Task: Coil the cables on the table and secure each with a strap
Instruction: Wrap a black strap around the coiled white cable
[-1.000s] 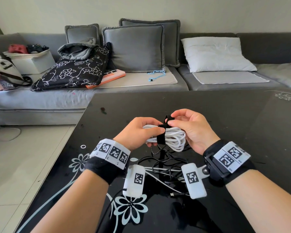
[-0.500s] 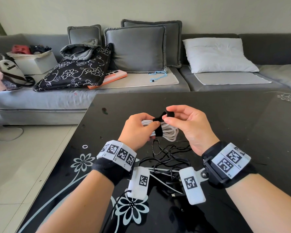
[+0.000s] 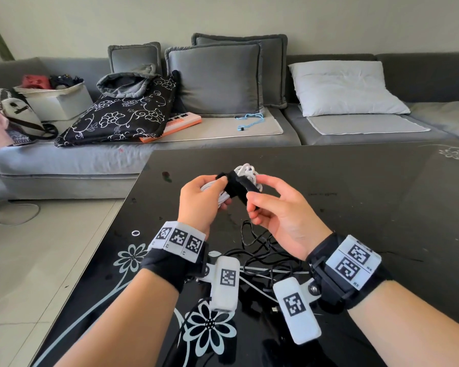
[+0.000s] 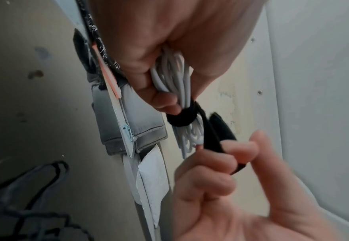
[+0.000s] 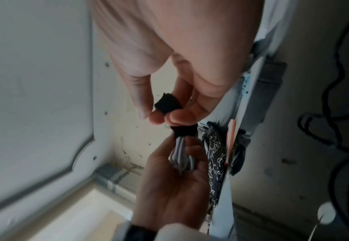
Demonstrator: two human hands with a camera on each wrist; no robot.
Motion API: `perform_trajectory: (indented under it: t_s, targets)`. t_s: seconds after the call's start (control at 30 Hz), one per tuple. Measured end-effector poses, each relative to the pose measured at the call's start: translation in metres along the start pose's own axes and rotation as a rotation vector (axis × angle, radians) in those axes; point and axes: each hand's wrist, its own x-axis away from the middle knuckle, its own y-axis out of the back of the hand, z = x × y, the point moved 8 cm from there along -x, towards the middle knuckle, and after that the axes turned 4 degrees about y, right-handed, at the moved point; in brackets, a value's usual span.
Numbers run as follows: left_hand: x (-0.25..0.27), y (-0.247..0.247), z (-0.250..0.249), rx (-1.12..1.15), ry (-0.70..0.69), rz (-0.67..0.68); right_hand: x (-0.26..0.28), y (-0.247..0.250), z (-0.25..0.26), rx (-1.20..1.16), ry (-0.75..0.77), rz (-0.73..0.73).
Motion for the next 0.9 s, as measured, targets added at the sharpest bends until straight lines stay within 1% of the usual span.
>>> perform_trajectory:
  t_s: [0.1,0.23,0.3,0.53,0.63,0.7,0.77,0.9]
  targets:
    - [0.001,-0.002,0.0,0.123,0.059,0.026,-0.002,0.004,-0.007,-0.073,-0.069,-0.046]
    - [0.001,-0.008,-0.003,0.232,0.102,0.095,-0.003,0.01,-0.025,0.035,-0.158,-0.079]
    - [0.003,-0.013,-0.003,0.255,0.124,0.149,-0.005,0.013,-0.029,0.1,-0.171,-0.085]
    - [0.014,-0.026,-0.009,0.174,0.125,0.314,-0.007,0.017,-0.015,0.284,-0.038,-0.015]
    - [0.019,-0.031,-0.011,0.15,0.135,0.379,-0.006,0.017,-0.007,0.458,0.032,0.021]
    - [0.023,-0.033,-0.01,0.131,0.154,0.427,-0.006,0.017,-0.006,0.553,0.038,0.051]
    - [0.025,-0.035,-0.008,0.113,0.17,0.461,-0.005,0.016,-0.007,0.54,0.026,0.081]
    - [0.026,-0.036,-0.006,0.125,0.211,0.499,-0.005,0.013,-0.014,0.246,-0.058,0.11]
